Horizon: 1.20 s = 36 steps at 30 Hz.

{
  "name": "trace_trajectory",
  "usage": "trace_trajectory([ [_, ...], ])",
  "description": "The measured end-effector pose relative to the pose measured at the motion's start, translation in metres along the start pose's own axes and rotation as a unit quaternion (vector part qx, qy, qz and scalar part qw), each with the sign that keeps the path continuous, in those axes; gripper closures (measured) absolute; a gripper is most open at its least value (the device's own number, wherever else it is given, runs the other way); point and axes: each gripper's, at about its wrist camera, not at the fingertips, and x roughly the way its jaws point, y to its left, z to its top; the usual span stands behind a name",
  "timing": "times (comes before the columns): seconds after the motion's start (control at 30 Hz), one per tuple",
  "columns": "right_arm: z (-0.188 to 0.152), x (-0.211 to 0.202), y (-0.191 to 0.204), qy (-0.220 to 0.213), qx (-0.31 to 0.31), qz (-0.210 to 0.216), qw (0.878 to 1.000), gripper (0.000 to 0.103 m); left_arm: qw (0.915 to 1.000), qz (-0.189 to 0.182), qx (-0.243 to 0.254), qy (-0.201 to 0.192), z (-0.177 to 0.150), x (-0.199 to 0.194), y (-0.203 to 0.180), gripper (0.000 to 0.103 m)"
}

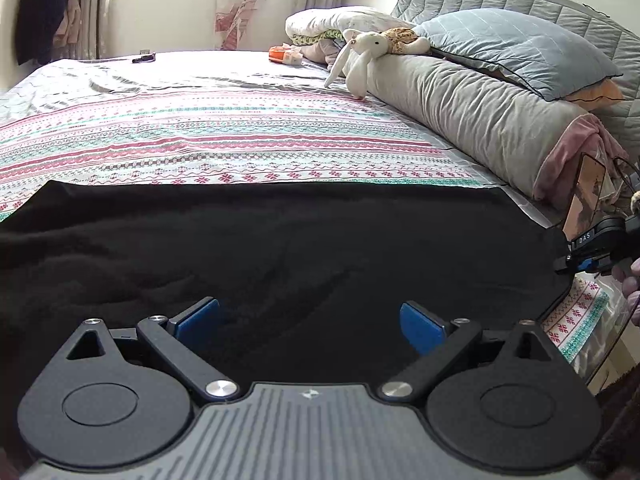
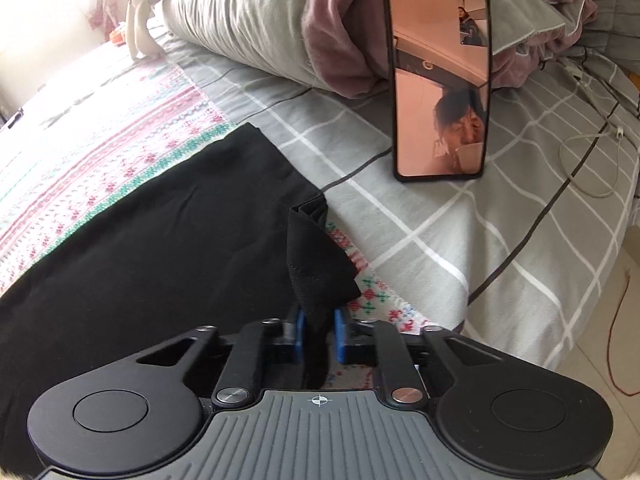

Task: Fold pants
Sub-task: 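Grasp the trouser hem with the left gripper while the right gripper holds beside it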

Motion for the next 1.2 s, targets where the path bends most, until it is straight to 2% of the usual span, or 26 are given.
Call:
trace_trajectory([
  [0.13,-0.005,-0.011,0.019,-0.034,-0.022,0.009,0.999,0.093,0.9994,-0.007,-0.032,0.008,0.002,0.004,0.01,0.0],
  [0.33,-0.023,-0.04,0.077,-0.093,-0.135,0.056,0.985,0.093,0.9957,-0.02,-0.088,0.021,0.005,0.011,0.025,0.0],
  [0.57,-0.06,-0.056,0.156,-0.093,-0.269,0.128,0.95,0.093,0.9849,-0.047,-0.163,0.034,0.003,0.013,0.045,0.0],
  [0.77,-0.112,-0.07,0.21,-0.08,-0.395,0.181,0.897,0.093,0.9812,-0.045,-0.185,0.031,0.004,0.01,0.054,0.0],
  [0.83,-0.127,-0.071,0.22,-0.061,-0.416,0.202,0.885,0.093,0.9796,-0.045,-0.193,0.03,0.004,0.009,0.057,0.0],
  [0.93,-0.146,-0.073,0.228,-0.032,-0.432,0.23,0.871,0.093,0.9755,-0.049,-0.213,0.03,0.003,0.009,0.063,0.0],
  [1.03,-0.164,-0.077,0.233,-0.046,-0.46,0.225,0.858,0.088,0.968,-0.055,-0.243,0.032,0.003,0.008,0.071,0.0],
  [1.13,-0.166,-0.077,0.234,-0.057,-0.466,0.218,0.856,0.084,0.96,-0.063,-0.271,0.034,0.003,0.009,0.078,0.0],
  [1.2,-0.164,-0.077,0.232,-0.061,-0.459,0.215,0.86,0.071,0.9557,-0.067,-0.284,0.035,0.003,0.008,0.08,0.0],
])
